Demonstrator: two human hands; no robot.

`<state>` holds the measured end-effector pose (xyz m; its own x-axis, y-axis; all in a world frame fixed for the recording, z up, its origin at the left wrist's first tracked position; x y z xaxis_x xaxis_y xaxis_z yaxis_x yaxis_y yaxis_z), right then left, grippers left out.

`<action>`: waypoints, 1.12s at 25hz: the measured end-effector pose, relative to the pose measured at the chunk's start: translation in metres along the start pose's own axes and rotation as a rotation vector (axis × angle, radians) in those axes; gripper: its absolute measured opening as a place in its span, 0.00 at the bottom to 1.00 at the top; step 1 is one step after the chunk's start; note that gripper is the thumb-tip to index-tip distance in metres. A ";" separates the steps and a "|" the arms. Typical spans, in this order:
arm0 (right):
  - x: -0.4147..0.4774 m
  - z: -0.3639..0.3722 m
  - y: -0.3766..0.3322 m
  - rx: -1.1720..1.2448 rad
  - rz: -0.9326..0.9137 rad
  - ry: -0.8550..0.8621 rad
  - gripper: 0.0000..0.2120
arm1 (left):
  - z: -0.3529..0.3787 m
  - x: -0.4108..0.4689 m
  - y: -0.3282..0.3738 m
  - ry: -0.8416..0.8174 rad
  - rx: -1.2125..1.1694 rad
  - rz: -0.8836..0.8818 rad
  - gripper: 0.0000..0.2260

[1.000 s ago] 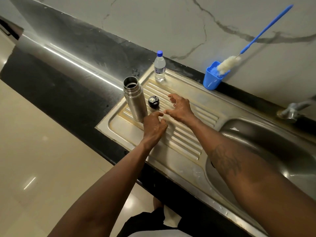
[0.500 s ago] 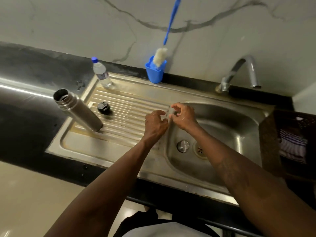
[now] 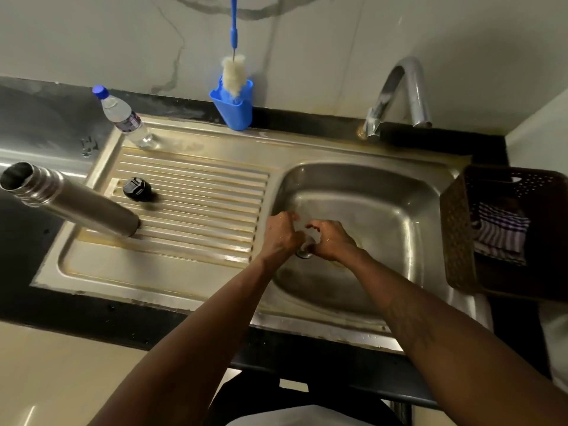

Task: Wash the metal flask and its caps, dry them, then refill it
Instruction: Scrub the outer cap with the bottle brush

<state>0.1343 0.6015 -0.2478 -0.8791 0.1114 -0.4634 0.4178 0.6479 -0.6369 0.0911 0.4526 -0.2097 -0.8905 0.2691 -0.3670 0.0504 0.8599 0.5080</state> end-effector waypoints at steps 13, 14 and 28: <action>-0.001 0.015 0.021 0.075 0.053 0.178 0.26 | 0.010 0.004 0.004 -0.048 -0.050 -0.129 0.22; -0.004 0.007 0.016 0.166 0.058 0.223 0.27 | 0.009 0.005 0.005 -0.029 -0.094 -0.165 0.23; -0.005 -0.081 -0.167 0.518 -0.298 0.440 0.17 | -0.119 0.041 0.017 0.190 -0.942 -0.312 0.22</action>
<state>0.0500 0.5542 -0.0892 -0.9372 0.3487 -0.0055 0.1065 0.2710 -0.9567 0.0012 0.4267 -0.1231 -0.8642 -0.0541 -0.5002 -0.5018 0.1653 0.8491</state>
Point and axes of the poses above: each hand's wrist, its own x-axis towards the middle knuckle, its own z-axis out of the palm, y = z × x, the point moved 2 cm from there along x, towards the middle knuckle, and after that the axes turned 10 degrees about x, right-handed, at the moved point
